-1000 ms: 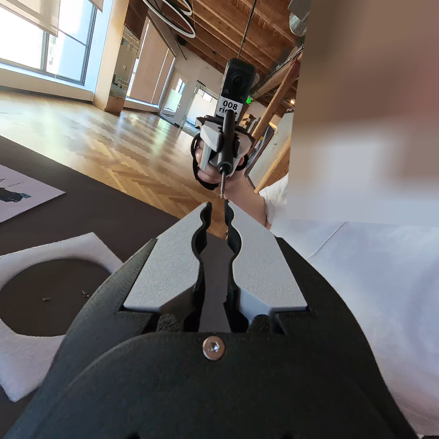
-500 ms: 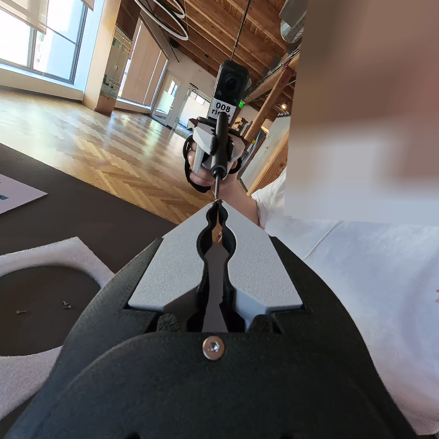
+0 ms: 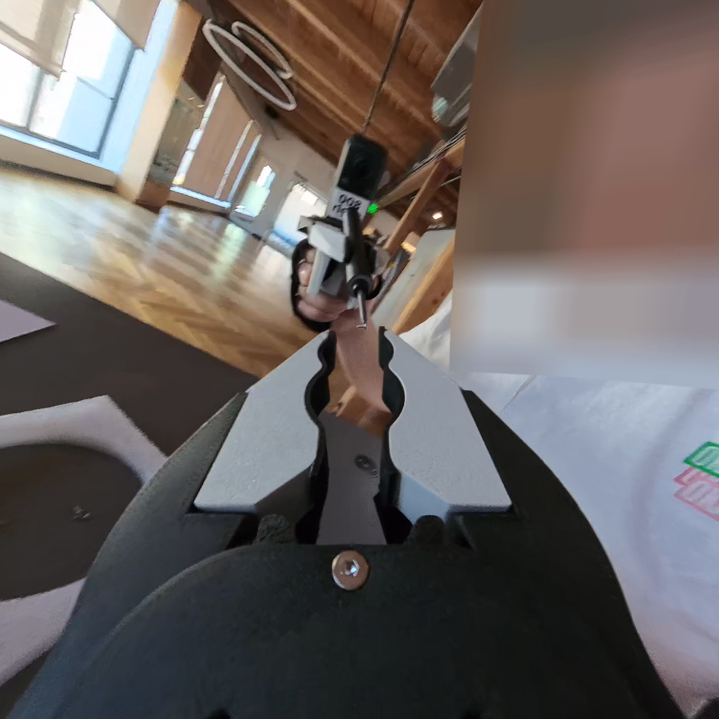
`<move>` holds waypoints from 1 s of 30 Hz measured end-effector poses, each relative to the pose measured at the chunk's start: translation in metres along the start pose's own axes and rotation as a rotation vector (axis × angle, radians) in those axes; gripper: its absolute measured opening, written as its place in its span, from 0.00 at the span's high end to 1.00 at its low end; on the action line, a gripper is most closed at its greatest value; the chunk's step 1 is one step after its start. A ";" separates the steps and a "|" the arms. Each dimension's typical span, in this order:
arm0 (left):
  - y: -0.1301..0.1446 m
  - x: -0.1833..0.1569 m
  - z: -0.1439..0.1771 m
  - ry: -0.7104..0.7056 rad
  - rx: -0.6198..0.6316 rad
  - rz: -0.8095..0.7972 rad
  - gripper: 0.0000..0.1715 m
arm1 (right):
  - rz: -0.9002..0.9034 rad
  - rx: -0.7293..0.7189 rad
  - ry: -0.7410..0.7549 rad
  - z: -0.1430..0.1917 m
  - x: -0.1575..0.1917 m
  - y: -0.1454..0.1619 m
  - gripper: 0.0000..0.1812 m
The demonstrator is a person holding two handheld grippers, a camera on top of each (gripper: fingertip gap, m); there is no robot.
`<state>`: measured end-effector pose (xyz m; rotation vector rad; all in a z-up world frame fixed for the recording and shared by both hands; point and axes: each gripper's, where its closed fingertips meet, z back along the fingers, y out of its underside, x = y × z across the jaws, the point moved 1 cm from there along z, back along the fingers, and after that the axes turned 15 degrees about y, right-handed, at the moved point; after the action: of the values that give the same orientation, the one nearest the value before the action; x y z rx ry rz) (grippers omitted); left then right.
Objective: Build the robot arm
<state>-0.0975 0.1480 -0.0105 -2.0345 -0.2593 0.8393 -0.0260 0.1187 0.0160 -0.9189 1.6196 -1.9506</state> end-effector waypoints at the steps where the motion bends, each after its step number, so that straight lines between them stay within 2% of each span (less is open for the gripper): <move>1: -0.002 -0.003 -0.002 0.048 -0.027 0.025 0.85 | -0.008 -0.005 -0.011 0.000 0.002 -0.001 0.90; 6: -0.012 -0.025 -0.010 0.310 -0.157 0.109 0.86 | -0.027 -0.054 -0.090 0.003 0.016 -0.015 0.91; 9: -0.016 -0.030 -0.011 0.392 -0.200 0.126 0.89 | -0.026 -0.067 -0.124 0.006 0.022 -0.021 0.90; 16: -0.011 -0.037 -0.021 0.482 -0.181 0.156 0.90 | -0.025 -0.062 -0.142 0.007 0.027 -0.021 0.91; 30: -0.002 -0.034 -0.029 0.495 -0.173 0.169 0.96 | -0.040 -0.048 -0.136 0.008 0.023 -0.016 0.91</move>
<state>-0.1039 0.1139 0.0173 -2.3758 0.1236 0.3965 -0.0348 0.1001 0.0371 -1.0858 1.5884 -1.8392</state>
